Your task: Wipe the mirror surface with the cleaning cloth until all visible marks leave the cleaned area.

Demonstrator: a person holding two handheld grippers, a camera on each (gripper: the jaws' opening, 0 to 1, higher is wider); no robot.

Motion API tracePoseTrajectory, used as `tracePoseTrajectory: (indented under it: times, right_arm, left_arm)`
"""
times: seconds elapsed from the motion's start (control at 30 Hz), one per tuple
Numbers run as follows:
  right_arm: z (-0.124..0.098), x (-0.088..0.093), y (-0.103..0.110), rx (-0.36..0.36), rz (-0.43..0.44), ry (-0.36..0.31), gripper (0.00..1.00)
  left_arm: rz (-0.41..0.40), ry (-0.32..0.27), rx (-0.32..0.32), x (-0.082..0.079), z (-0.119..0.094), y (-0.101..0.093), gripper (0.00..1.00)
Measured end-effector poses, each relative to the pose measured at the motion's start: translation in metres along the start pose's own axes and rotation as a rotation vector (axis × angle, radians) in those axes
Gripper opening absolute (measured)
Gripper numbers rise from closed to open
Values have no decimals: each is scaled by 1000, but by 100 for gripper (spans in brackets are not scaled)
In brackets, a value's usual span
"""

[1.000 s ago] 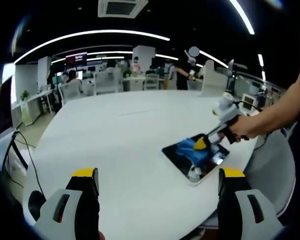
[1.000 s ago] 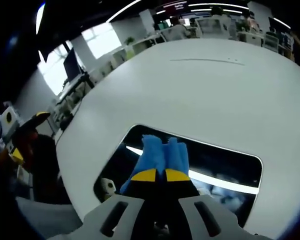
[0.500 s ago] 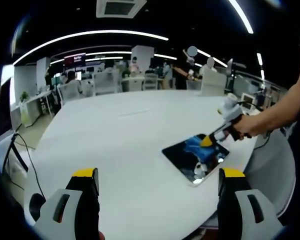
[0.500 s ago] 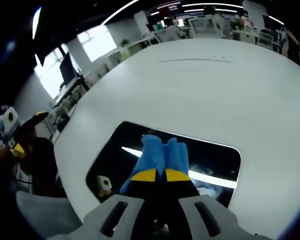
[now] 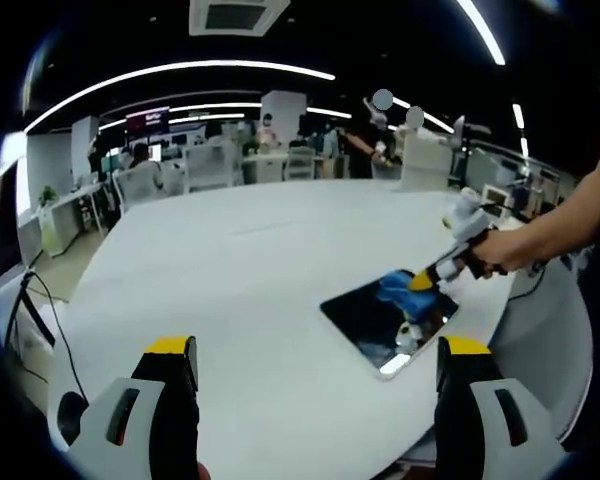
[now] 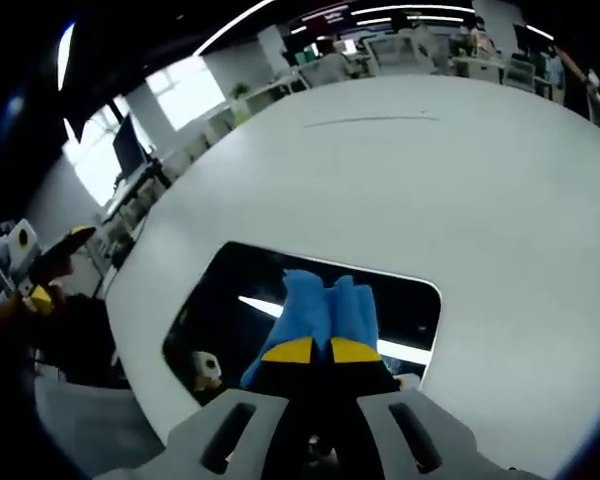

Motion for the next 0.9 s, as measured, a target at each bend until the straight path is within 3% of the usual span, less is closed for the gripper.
tracePoseTrajectory:
  times: [0.3, 0.67, 0.9]
  right_arm:
    - [-10, 6, -18, 36, 27, 25, 0]
    - [-15, 10, -22, 56, 66, 42, 0]
    - [-14, 11, -22, 62, 48, 22, 0]
  left_arm:
    - [5, 5, 1, 0, -1, 0, 99]
    - [24, 16, 3, -6, 0, 5, 99]
    - [30, 34, 17, -2, 5, 4, 99]
Point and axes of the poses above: the point that each gripper's makers call its tool centre point, and the gripper's own axes: z roughly forward along the fingers, y roughly to its left, x roughly out of its underside, the point moved 9 cm from there along -z, roughly backward along the fingers, and after that the axes turned 12 degrees about x, right-handed, at the moved point
